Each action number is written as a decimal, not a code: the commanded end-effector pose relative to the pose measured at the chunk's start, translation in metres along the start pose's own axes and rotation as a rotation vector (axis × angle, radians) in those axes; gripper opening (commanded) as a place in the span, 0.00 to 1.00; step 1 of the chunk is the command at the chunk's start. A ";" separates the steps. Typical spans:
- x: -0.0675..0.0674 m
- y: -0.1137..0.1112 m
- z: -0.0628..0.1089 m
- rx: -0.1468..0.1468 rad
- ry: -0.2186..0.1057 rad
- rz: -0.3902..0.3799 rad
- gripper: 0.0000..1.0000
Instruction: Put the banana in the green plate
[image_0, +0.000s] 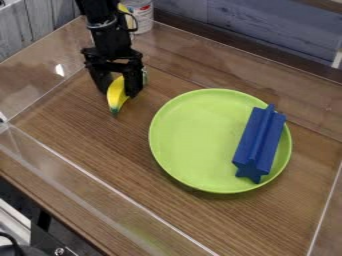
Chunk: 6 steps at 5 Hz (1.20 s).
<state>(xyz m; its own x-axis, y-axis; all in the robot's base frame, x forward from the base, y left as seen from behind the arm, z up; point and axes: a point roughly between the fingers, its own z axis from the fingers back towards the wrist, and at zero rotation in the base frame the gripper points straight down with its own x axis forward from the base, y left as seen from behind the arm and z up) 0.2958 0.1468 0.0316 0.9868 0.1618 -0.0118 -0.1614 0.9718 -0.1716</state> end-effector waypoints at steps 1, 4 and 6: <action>0.010 0.005 0.017 0.008 -0.056 0.009 1.00; 0.013 0.005 0.010 -0.007 -0.043 0.022 0.00; 0.008 -0.019 0.060 -0.013 -0.111 0.010 0.00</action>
<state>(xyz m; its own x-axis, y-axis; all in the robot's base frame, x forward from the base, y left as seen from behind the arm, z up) 0.3015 0.1390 0.0752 0.9801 0.1944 0.0405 -0.1826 0.9624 -0.2010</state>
